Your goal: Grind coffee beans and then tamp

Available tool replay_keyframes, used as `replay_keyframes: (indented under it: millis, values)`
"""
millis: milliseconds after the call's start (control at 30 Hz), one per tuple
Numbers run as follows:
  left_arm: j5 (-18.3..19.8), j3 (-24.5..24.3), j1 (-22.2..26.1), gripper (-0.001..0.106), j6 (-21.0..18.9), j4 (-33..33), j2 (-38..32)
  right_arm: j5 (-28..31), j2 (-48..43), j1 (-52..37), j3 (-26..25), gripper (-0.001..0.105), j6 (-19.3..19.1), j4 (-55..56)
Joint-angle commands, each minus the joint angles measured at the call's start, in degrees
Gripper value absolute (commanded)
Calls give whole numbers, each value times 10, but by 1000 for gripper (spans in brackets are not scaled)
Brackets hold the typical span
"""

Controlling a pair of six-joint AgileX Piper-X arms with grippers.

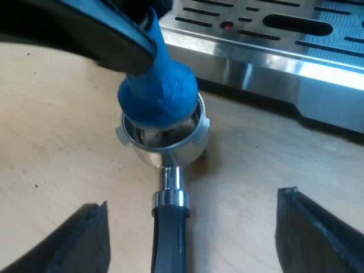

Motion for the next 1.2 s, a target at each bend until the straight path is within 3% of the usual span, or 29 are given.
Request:
replay_keyframes:
  millis: [33, 433, 967, 1067, 1200]
  values:
    - [-3, 0, 0, 0, 3, 0, -21, 3, -2, 1, 0, 62, -5, -3]
    - [-3, 0, 0, 0, -2, 0, -98, 3, -2, 1, 0, 62, -5, -3]
    - [-51, 0, 2, 0, -45, 45, -197, 3, -2, 1, 0, 62, -5, -3]
    - [-48, 0, 33, 0, -53, 66, -207, 3, -2, 1, 0, 62, -6, -3]
    - [-16, 0, 93, 0, -53, 87, -215, 3, -2, 1, 0, 62, -19, -3]
